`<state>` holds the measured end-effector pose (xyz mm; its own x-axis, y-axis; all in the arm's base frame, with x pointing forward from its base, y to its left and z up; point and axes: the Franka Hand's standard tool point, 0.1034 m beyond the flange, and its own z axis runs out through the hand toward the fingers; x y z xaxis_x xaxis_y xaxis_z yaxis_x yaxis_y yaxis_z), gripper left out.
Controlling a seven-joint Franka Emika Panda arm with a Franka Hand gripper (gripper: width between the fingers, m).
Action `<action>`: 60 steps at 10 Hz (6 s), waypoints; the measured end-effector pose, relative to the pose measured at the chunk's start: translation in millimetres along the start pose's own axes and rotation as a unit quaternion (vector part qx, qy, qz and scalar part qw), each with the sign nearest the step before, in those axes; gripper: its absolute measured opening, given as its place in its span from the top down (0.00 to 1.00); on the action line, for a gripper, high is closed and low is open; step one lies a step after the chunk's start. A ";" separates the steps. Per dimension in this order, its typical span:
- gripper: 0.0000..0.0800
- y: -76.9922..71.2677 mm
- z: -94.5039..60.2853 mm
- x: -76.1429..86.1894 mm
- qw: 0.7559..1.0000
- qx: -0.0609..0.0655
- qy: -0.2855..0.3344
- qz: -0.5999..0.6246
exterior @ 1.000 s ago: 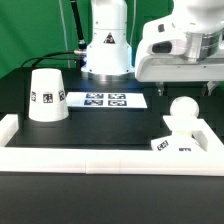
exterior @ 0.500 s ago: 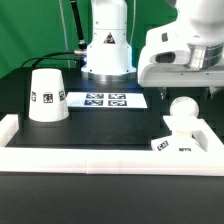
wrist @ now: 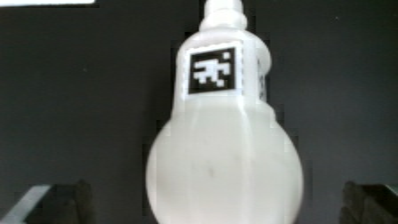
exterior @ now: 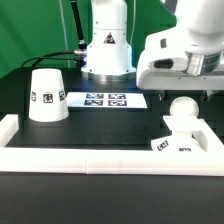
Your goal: Assemble lamp
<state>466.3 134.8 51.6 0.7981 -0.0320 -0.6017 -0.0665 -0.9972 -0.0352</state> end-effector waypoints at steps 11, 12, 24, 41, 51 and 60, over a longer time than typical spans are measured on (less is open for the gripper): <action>0.13 -3.7 30.9 4.5 0.999 -0.008 -0.028 0.016; 0.13 -4.9 32.8 4.2 0.999 -0.009 -0.029 0.016; 0.28 -4.4 54.1 4.0 0.999 -0.011 -0.029 0.016; 0.28 29.0 -120.7 2.3 0.981 0.019 0.175 -0.084; 0.28 41.6 -186.0 30.9 0.861 0.004 0.501 -0.083; 0.28 33.7 -176.3 57.4 0.825 -0.030 0.549 -0.130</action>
Offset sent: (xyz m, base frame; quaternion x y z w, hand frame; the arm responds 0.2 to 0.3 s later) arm 0.0013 0.0070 -0.0031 -0.0006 0.0024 0.0168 0.9999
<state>615.4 87.4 156.6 0.8444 0.1746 0.5064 0.1963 -0.9805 0.0109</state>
